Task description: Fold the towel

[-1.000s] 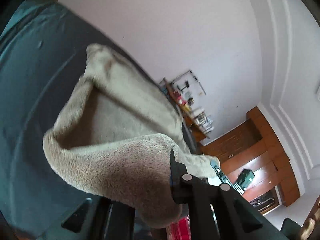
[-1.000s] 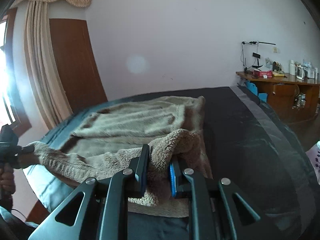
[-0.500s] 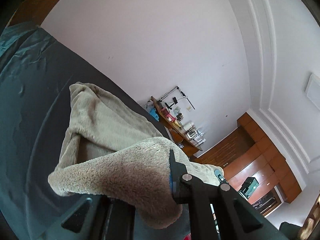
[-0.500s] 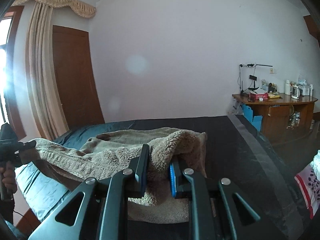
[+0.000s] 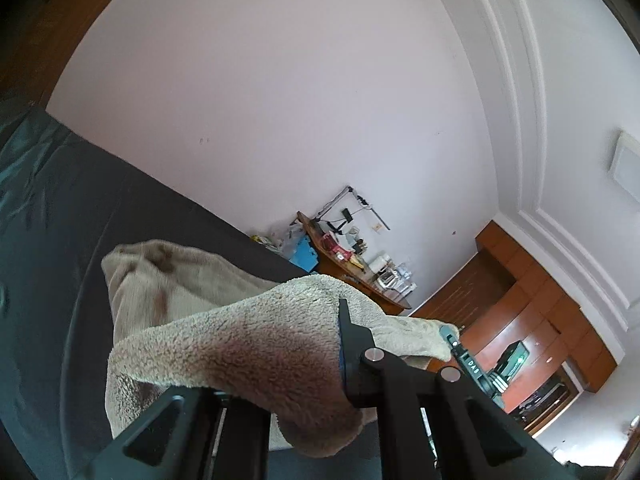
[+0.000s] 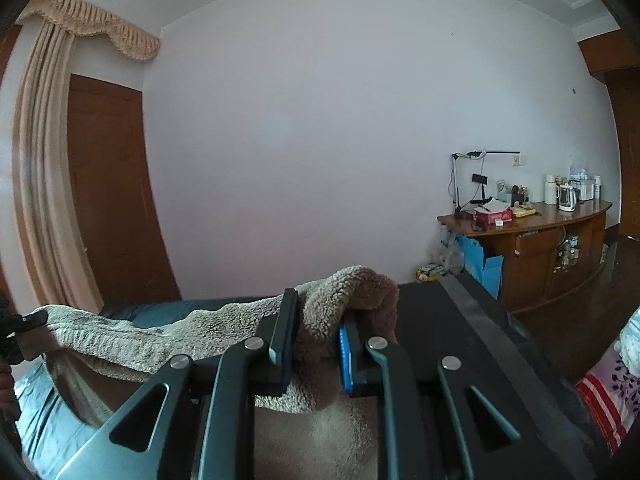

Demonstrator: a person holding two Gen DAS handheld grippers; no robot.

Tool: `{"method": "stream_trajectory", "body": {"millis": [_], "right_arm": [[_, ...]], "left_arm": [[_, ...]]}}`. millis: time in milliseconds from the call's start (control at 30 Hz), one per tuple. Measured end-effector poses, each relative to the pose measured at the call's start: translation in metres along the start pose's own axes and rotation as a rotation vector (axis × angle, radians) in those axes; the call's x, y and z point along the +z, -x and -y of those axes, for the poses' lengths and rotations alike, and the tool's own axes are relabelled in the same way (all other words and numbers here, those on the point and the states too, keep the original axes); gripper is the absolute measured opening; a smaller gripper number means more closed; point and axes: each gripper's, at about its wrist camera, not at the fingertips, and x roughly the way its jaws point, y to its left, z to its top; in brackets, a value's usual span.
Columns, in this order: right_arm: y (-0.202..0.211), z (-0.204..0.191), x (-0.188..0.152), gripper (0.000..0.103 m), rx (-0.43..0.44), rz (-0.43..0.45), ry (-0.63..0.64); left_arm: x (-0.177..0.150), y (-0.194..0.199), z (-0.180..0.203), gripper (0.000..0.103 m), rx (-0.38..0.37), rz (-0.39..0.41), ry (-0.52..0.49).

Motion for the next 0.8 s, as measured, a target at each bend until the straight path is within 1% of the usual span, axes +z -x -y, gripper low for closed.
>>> {"method": "stream_trajectory", "body": {"millis": [100,233,400,567,667,733,800], "right_arm": [[-0.032,0.004,0.009,0.019,-0.029,-0.004,0.003],[-0.079,0.012,0.01,0.019,-0.044,-0.056,-0.019],[-0.129,0.019,-0.002,0.019,-0.053,-0.133,-0.033],[-0.175,0.019,-0.017,0.019,-0.065,-0.214,-0.039],[-0.199,0.021,-0.025,0.019,-0.081,-0.255,-0.028],[-0.21,0.021,-0.029,0.019,-0.091,-0.277,-0.025],[-0.219,0.02,-0.032,0.019,-0.101,-0.295,-0.024]], "left_arm": [[0.016,-0.028,-0.009,0.011,0.03,-0.015,0.002],[0.03,-0.057,-0.03,0.011,0.073,-0.035,0.036],[0.043,-0.093,-0.06,0.011,0.134,-0.065,0.085],[0.05,-0.129,-0.09,0.011,0.265,-0.125,0.087],[0.056,-0.145,-0.098,0.011,0.3,-0.152,0.064],[0.061,-0.155,-0.1,0.011,0.314,-0.157,0.045],[0.066,-0.165,-0.105,0.011,0.324,-0.158,0.049]]}}
